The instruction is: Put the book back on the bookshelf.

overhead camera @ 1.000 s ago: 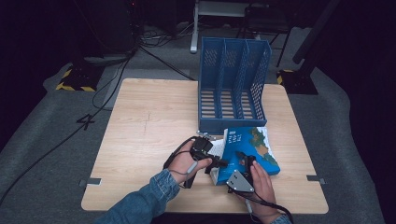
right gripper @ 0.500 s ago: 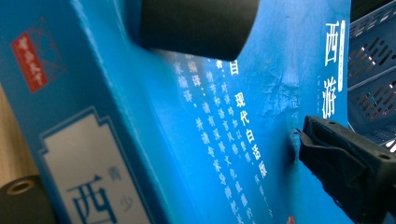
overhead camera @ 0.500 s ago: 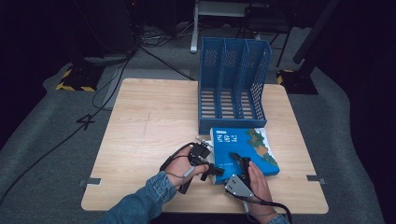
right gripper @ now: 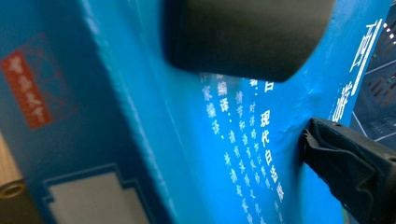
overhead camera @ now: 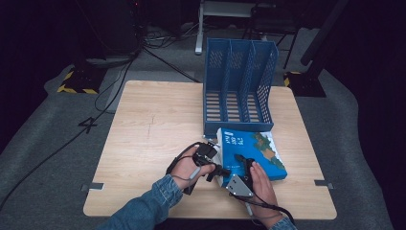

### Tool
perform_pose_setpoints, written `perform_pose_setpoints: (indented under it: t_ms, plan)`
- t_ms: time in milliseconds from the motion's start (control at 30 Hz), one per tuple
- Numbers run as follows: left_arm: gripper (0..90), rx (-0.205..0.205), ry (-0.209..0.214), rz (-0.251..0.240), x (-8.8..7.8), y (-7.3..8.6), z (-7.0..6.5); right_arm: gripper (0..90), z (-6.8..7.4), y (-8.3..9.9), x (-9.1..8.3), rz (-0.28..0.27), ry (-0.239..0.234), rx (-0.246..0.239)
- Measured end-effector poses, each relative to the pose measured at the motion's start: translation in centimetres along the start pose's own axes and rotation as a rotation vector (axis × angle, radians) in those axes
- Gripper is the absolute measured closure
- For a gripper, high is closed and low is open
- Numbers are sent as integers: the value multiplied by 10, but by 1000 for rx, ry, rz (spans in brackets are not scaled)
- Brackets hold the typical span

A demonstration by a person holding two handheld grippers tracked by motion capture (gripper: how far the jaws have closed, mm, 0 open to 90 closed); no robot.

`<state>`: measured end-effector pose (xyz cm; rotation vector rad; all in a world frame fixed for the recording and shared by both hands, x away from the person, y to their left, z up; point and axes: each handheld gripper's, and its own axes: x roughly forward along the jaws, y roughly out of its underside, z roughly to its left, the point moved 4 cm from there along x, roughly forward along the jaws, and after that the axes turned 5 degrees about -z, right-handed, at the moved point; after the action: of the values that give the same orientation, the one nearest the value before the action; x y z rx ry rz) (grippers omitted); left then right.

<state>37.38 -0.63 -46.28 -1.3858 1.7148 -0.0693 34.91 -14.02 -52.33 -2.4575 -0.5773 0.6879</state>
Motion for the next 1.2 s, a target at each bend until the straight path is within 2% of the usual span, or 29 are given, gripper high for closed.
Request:
perform_pose_setpoints:
  t_ms: [100,267,400,500,600,700,867,933,1100,1200]
  plan:
    - [703,1,0,5,0,-1,0,76,-2,-1,0,-4,-8,21]
    - [702,-6,9,-1,-1,-2,-1,98,0,-3,-1,12,15,-24]
    - [702,-11,15,-7,-2,-3,0,98,1,-5,1,20,38,-27]
    - [702,-20,24,-36,-5,-5,-3,97,1,-7,3,16,65,-18]
    - [702,-34,61,-77,-10,-9,-5,105,-5,-11,2,-8,110,-4]
    - [702,-36,56,-86,-11,-11,-4,112,-8,-13,2,-14,123,11]
    - [702,-50,62,-88,-11,-12,-3,139,-7,-15,4,14,139,-14]
    - [701,-43,58,-87,-12,-12,-4,143,-8,-17,4,36,144,-20]
    - [692,-28,49,-83,-11,-13,-5,153,-7,-18,4,57,144,-28]
    - [688,-31,46,-82,-10,-12,-6,159,-7,-20,4,66,144,-48]
